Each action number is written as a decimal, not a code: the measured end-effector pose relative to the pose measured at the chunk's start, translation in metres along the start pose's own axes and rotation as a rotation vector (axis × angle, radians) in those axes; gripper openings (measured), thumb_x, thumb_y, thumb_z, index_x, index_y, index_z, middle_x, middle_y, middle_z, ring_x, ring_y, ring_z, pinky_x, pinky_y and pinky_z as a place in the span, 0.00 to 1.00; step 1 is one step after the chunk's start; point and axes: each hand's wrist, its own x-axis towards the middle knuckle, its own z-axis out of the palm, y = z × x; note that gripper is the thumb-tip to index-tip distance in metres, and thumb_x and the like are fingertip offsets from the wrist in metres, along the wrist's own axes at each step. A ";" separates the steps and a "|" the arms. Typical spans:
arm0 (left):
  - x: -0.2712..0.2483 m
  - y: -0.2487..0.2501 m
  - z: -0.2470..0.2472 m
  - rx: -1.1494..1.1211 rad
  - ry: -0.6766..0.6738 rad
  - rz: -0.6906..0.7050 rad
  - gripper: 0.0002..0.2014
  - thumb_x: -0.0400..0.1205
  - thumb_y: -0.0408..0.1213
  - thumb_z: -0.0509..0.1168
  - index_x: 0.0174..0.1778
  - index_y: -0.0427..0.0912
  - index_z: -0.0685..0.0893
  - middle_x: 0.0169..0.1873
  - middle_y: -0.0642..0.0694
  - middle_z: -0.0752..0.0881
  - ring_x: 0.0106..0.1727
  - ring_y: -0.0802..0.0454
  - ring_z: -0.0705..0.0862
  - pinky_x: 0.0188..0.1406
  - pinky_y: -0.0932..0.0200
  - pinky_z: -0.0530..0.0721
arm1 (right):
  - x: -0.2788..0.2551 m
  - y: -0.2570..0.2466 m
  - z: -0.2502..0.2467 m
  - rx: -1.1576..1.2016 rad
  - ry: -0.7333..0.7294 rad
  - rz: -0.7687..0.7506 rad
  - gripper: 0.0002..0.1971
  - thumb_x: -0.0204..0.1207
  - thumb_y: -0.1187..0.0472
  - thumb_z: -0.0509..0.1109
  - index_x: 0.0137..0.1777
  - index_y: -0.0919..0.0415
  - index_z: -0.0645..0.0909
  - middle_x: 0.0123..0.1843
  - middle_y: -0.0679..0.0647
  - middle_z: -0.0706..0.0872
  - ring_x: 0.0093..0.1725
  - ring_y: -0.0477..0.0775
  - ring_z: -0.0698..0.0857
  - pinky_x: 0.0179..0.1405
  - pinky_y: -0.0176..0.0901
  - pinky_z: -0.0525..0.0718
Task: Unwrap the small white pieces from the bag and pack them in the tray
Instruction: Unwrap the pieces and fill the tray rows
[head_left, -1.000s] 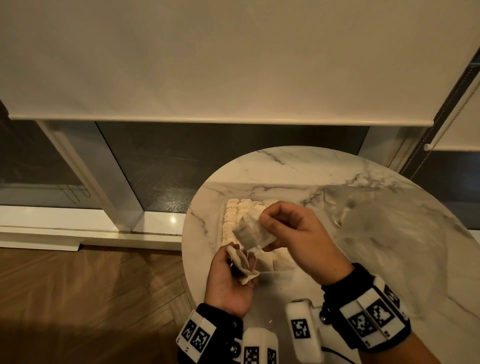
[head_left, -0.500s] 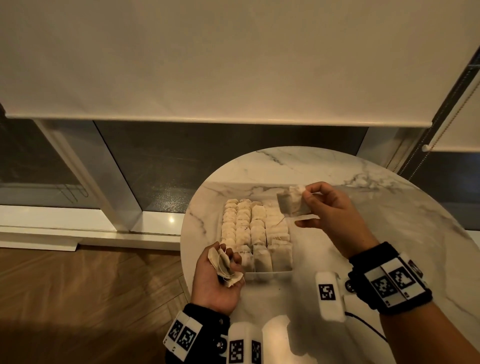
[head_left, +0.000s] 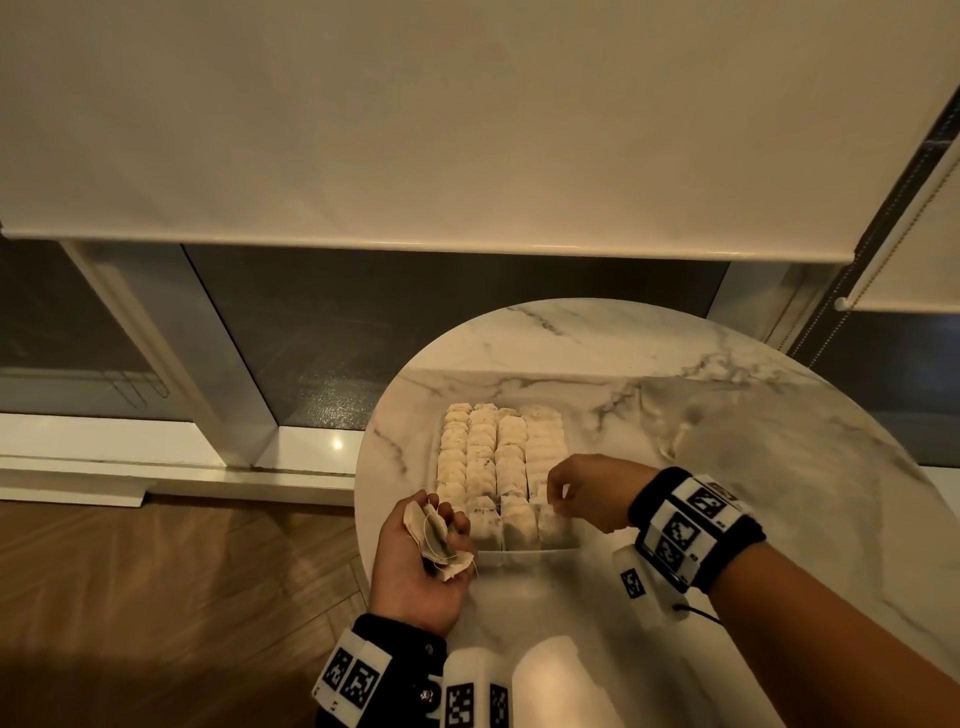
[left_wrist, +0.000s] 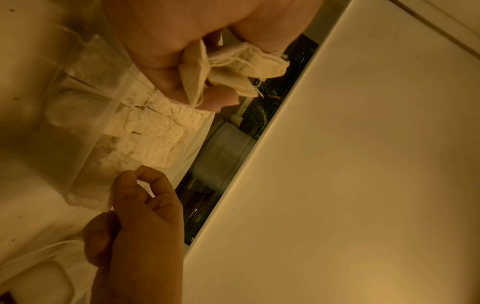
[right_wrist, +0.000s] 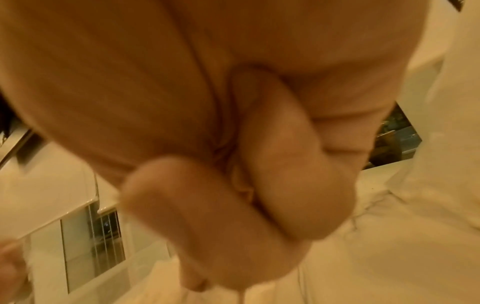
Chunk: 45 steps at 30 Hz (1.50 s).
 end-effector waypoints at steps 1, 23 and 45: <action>0.000 0.000 0.000 0.002 0.002 0.005 0.09 0.82 0.39 0.65 0.36 0.46 0.81 0.29 0.51 0.79 0.27 0.54 0.80 0.14 0.69 0.75 | 0.003 -0.002 0.000 -0.016 -0.006 0.011 0.06 0.84 0.56 0.65 0.53 0.50 0.84 0.51 0.55 0.89 0.28 0.46 0.82 0.26 0.35 0.80; 0.000 0.002 0.002 0.019 0.049 0.012 0.09 0.82 0.41 0.66 0.36 0.46 0.82 0.31 0.50 0.80 0.31 0.53 0.80 0.16 0.69 0.77 | -0.015 -0.012 0.019 -0.278 0.207 -0.107 0.12 0.76 0.57 0.61 0.48 0.50 0.88 0.47 0.47 0.90 0.47 0.53 0.86 0.55 0.48 0.80; -0.002 -0.001 0.005 0.034 0.026 0.026 0.08 0.82 0.40 0.65 0.36 0.47 0.81 0.31 0.50 0.80 0.32 0.52 0.78 0.14 0.69 0.75 | -0.023 0.010 0.061 -0.386 0.309 -0.251 0.30 0.80 0.34 0.46 0.42 0.51 0.85 0.36 0.48 0.87 0.38 0.51 0.84 0.71 0.57 0.66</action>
